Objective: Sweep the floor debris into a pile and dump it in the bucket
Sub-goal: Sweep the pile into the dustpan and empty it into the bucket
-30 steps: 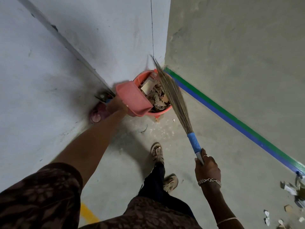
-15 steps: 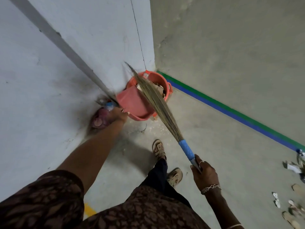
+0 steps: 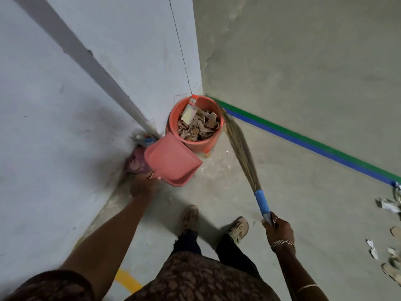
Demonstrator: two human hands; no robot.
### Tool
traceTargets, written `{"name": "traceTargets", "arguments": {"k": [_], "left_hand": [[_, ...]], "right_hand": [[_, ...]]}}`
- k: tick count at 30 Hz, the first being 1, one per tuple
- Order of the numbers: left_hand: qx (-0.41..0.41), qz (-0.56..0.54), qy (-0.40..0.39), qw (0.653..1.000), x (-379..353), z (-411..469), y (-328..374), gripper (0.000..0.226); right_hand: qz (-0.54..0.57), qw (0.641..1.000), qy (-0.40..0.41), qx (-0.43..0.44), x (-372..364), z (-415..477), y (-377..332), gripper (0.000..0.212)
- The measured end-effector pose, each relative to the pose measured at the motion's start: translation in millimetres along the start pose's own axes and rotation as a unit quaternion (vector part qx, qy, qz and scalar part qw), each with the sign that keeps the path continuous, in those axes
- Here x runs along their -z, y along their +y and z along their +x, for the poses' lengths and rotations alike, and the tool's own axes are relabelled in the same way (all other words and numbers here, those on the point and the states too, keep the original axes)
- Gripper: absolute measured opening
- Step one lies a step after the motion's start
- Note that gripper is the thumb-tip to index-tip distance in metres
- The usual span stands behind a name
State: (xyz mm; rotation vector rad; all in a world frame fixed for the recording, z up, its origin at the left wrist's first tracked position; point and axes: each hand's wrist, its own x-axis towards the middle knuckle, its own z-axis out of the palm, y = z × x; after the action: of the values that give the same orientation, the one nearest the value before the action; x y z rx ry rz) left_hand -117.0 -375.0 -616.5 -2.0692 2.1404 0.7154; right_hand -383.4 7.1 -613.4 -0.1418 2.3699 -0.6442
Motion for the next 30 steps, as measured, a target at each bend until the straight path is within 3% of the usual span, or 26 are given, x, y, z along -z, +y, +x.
{"name": "traceTargets", "arguments": {"k": [5,9,12,17,22,25,30], "left_hand": [[0.001,0.032,-0.048,0.998,-8.7,-12.8,-65.0,0.043],[-0.024,0.036,-0.057,0.997,-14.1,-1.7,-93.8,0.037],[-0.036,0.04,-0.054,0.997,-24.0,14.0,-113.1,0.043],[-0.048,0.024,-0.064,0.997,-42.2,50.9,-134.8,0.054],[-0.077,0.068,-0.093,0.99,-50.9,69.3,-136.4,0.042],[-0.115,0.096,-0.102,0.983,-50.1,75.1,-136.1,0.045],[-0.138,0.056,-0.149,0.978,-60.9,88.6,-130.5,0.058]], "right_hand": [[-0.015,0.995,-0.009,-0.094,-32.9,26.8,28.1,0.029],[-0.023,0.991,-0.062,-0.114,-86.8,64.6,52.7,0.03],[-0.03,0.987,-0.116,-0.107,-128.7,64.3,21.7,0.018],[-0.042,0.968,-0.215,-0.121,-209.9,73.7,-33.7,0.027],[-0.032,0.948,-0.259,-0.181,-270.9,92.1,-58.9,0.034],[0.015,0.939,-0.241,-0.244,-277.1,91.4,-50.6,0.032],[0.17,0.927,-0.096,-0.321,-242.3,73.9,-50.2,0.013]]}}
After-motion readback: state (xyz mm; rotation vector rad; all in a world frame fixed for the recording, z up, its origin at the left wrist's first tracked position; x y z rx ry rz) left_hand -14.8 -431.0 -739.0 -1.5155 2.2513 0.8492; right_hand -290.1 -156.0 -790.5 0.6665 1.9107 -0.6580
